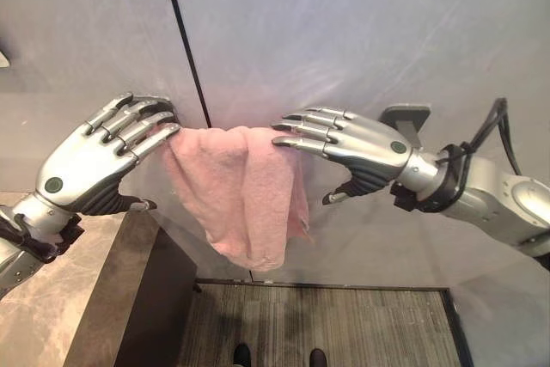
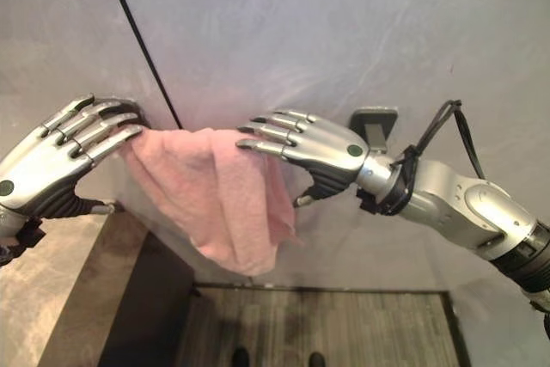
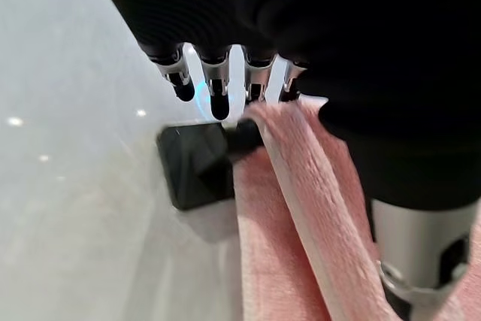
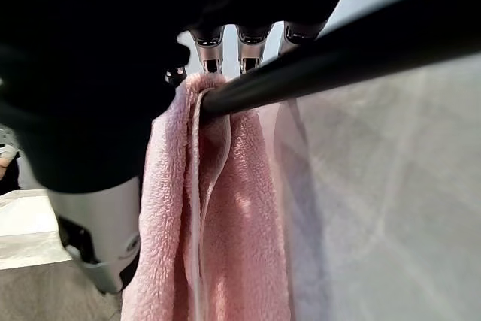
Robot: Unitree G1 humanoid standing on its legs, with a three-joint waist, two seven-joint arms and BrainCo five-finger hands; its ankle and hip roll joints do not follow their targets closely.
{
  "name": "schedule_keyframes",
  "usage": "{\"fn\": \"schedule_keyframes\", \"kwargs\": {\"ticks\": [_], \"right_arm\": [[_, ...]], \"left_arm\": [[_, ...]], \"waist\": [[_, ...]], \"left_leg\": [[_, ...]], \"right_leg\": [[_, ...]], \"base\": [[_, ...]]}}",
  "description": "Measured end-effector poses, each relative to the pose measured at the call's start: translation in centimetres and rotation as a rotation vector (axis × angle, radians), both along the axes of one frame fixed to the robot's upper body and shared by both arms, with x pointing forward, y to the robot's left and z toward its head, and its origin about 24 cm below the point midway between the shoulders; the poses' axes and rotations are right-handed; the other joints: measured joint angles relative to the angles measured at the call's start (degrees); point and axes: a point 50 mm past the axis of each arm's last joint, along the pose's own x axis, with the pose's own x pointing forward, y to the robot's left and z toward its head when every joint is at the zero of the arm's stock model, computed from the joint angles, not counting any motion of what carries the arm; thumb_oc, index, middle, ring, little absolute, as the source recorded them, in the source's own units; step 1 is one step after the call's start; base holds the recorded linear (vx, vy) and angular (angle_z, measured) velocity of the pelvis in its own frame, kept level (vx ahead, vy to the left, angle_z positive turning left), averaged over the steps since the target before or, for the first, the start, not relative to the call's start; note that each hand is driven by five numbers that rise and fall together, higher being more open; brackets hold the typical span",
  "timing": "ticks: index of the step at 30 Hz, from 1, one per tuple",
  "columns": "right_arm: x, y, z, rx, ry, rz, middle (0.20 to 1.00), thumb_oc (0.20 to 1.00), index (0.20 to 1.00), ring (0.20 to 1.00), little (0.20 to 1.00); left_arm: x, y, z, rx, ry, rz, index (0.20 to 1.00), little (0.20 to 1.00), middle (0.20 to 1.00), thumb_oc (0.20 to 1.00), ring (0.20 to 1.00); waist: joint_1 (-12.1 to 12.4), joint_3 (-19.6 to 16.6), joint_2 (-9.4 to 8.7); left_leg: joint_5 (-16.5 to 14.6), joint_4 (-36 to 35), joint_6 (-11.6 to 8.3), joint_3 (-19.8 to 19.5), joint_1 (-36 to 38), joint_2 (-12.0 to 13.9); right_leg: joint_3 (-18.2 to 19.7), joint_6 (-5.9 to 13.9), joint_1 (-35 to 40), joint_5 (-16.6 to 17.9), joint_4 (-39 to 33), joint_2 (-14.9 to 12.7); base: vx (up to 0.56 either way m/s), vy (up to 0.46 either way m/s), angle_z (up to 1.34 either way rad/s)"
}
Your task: Put brush and paste in cup on sink, flatten towel.
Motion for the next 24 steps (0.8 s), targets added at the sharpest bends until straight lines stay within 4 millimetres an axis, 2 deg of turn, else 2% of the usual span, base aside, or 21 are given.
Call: {"fn": "schedule_keyframes", "kwargs": {"ticks": [4, 6, 11, 18, 24], "right_arm": [[0.0, 0.5, 0.4, -0.055, -0.007, 0.021, 1.0, 1.0, 1.0, 1.0, 1.0], [0.3, 1.4, 1.5, -0.12, -0.034, 0.037, 1.0, 1.0, 1.0, 1.0, 1.0], [0.4, 2.1, 2.3, -0.194, -0.06, 0.048, 1.0, 1.0, 1.0, 1.0, 1.0], [0.7, 1.4, 1.9, -0.214, -0.057, 0.02, 1.0, 1.0, 1.0, 1.0, 1.0], [0.9, -0.3, 1.1, -0.234, -0.052, -0.025, 1.0, 1.0, 1.0, 1.0, 1.0]], "left_arm": [[0.4, -0.7, 0.5, 0.052, 0.015, -0.04, 1.0, 1.0, 1.0, 1.0, 1.0], [1.0, -1.5, 1.3, 0.106, 0.013, -0.069, 1.0, 1.0, 1.0, 1.0, 1.0], [1.7, -2.9, 1.9, 0.158, 0.034, -0.134, 1.0, 1.0, 1.0, 1.0, 1.0], [2.1, -3.5, 2.5, 0.221, 0.058, -0.138, 1.0, 1.0, 1.0, 1.0, 1.0], [2.2, -3.1, 2.1, 0.222, 0.133, -0.106, 1.0, 1.0, 1.0, 1.0, 1.0]], "waist": [[0.05, 0.14, -0.25], [-0.22, 0.18, -0.37], [-0.24, -0.06, -0.77], [-0.29, -0.34, -0.99], [-1.12, -1.0, -0.8]], "left_leg": [[0.11, 0.0, -0.14, 0.04, -0.77, 0.04], [0.25, -0.01, -0.24, 0.02, -1.22, 0.09], [0.3, 0.0, -0.24, -0.09, -1.32, 0.06], [0.29, 0.0, -0.25, -0.05, -0.67, -0.12], [0.28, 0.0, -0.24, 0.06, 0.18, -0.2]], "right_leg": [[-0.04, 0.04, -0.88, 0.09, 0.0, 0.02], [0.01, 0.09, -1.23, 0.19, -0.01, 0.05], [-0.21, 0.08, -1.19, 0.21, 0.0, 0.06], [-0.19, 0.1, -0.73, 0.2, -0.01, -0.12], [-0.1, 0.15, 0.19, 0.23, 0.02, -0.22]], "base": [[0.0, -0.002, -0.01], [0.03, -0.008, -0.02], [0.04, -0.013, 0.03], [0.04, -0.001, 0.0], [0.0, 0.0, 0.0]]}}
